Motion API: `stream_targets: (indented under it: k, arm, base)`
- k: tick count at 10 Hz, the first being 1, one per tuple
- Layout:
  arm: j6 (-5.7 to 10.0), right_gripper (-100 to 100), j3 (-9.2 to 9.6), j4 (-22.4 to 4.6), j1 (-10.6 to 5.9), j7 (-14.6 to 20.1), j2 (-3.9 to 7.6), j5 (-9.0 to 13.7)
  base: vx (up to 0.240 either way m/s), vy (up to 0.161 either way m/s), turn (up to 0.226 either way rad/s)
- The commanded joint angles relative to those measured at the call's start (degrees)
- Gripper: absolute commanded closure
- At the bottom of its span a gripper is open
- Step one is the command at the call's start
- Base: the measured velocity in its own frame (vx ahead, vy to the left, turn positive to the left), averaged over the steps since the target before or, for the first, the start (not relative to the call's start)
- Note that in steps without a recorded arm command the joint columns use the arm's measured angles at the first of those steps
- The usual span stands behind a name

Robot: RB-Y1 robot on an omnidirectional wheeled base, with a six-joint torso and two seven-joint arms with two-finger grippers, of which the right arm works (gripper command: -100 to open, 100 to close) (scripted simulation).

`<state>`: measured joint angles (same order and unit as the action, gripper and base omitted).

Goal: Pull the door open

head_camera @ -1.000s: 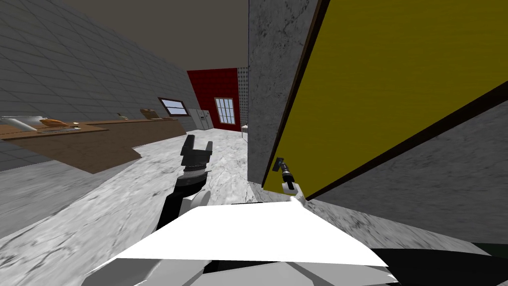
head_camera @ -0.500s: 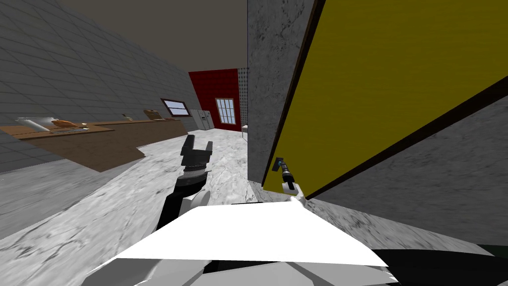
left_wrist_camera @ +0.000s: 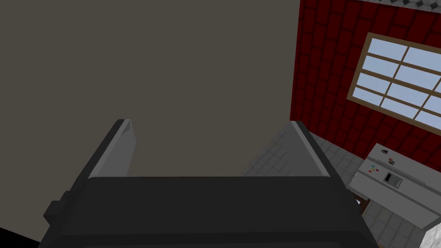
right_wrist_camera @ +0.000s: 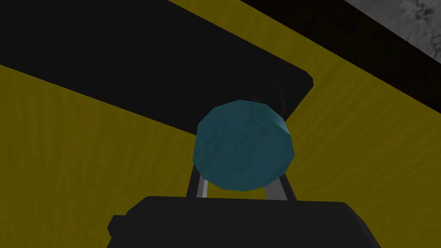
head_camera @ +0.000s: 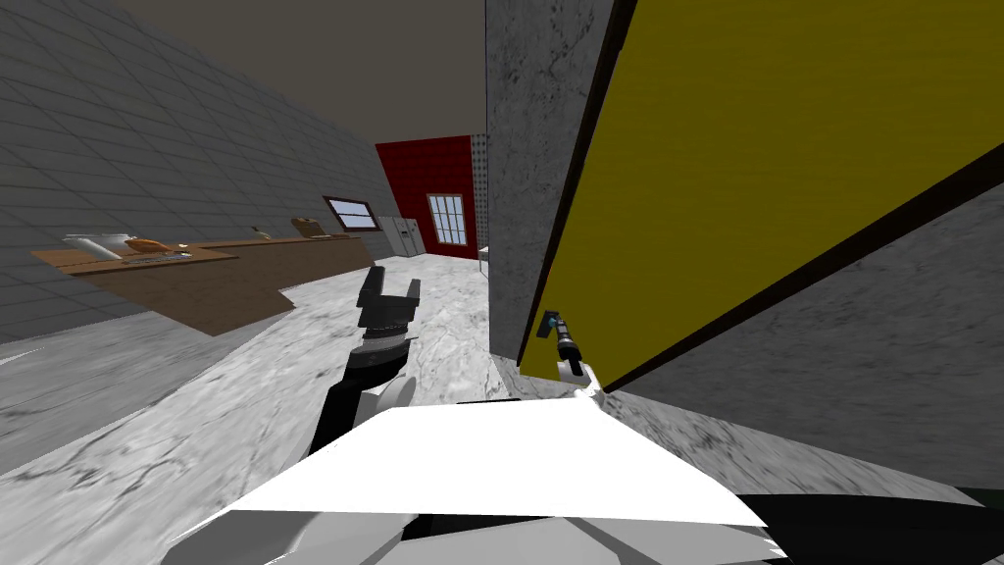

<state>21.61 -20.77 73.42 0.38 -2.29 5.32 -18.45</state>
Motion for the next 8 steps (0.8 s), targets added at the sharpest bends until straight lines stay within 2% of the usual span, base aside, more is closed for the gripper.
stream_targets:
  k: [1, 2, 3, 4, 5, 6, 8]
  arm:
    - [0.26, 100, 1.6, 0.65, 0.02, 2.86, -0.07, 2.29]
    - [0.26, 100, 1.6, 0.65, 0.02, 3.12, -0.07, 2.29]
    - [0.09, 100, 2.41, 0.94, 0.32, 5.19, 0.16, 4.32]
    - [0.09, 100, 2.41, 0.94, 0.32, 5.51, 0.16, 4.32]
    - [-0.08, 100, 3.24, 1.23, 0.63, 7.73, 0.38, 6.41]
    - [-0.08, 100, 3.24, 1.23, 0.63, 7.91, 0.38, 6.41]
    - [-0.42, 100, 4.89, 1.8, 1.25, 11.74, 0.82, 10.41]
  base:
    - [-0.041, -0.019, 0.012]
    - [-0.03, -0.01, 0.006]
    - [-0.039, -0.009, 0.018]
    - [-0.034, -0.016, 0.031]
    - [-0.041, -0.026, 0.027]
    - [-0.037, -0.019, 0.016]
    - [-0.045, -0.021, 0.04]
